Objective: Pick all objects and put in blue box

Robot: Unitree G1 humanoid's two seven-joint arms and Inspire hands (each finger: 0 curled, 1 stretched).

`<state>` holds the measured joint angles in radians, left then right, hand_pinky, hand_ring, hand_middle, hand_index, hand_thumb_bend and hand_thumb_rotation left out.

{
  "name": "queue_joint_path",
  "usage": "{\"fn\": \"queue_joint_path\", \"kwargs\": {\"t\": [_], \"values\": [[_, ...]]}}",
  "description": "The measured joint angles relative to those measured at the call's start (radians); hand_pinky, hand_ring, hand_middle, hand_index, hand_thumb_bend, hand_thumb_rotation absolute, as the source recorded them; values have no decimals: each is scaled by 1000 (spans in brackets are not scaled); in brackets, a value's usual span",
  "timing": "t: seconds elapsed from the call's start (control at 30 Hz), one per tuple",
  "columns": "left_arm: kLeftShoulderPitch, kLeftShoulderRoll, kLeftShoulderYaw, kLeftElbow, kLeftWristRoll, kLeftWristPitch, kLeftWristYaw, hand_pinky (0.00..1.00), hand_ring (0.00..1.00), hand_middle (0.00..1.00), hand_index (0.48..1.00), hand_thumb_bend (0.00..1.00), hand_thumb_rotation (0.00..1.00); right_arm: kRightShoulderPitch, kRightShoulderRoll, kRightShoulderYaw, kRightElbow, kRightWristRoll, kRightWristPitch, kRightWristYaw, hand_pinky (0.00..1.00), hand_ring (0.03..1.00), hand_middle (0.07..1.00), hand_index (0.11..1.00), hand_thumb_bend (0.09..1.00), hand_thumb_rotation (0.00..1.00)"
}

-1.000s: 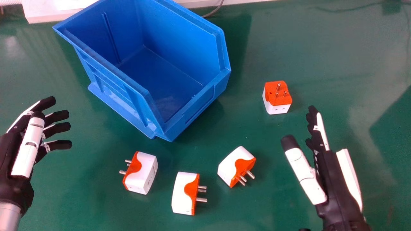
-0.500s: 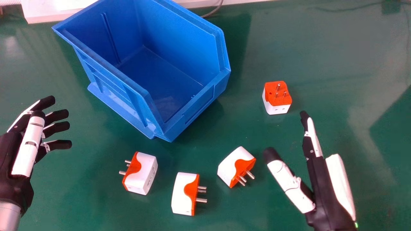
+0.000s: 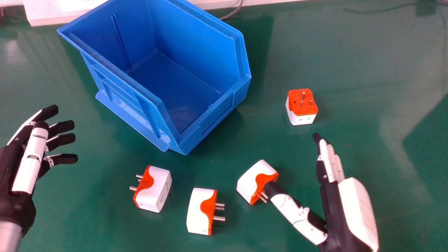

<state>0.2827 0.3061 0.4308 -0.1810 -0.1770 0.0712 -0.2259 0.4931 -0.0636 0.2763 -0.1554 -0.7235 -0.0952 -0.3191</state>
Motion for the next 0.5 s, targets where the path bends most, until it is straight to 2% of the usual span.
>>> {"fn": "queue_joint_path", "kwargs": {"t": [0.3, 0.4, 0.5], "values": [[3, 8, 4, -9, 0, 5, -2, 608, 770, 786, 870, 118, 881, -13, -26, 60, -2, -124, 124, 14, 953, 1000, 1000, 980, 546, 820], [5, 9, 4, -11, -1, 5, -6, 609, 772, 787, 872, 118, 884, -25, -24, 82, 6, -176, 155, -11, 956, 1000, 999, 971, 544, 801], [5, 12, 5, -7, -1, 5, -11, 609, 772, 787, 874, 119, 887, -44, -22, 93, 32, -190, 175, -25, 957, 1000, 998, 968, 542, 786]]}}
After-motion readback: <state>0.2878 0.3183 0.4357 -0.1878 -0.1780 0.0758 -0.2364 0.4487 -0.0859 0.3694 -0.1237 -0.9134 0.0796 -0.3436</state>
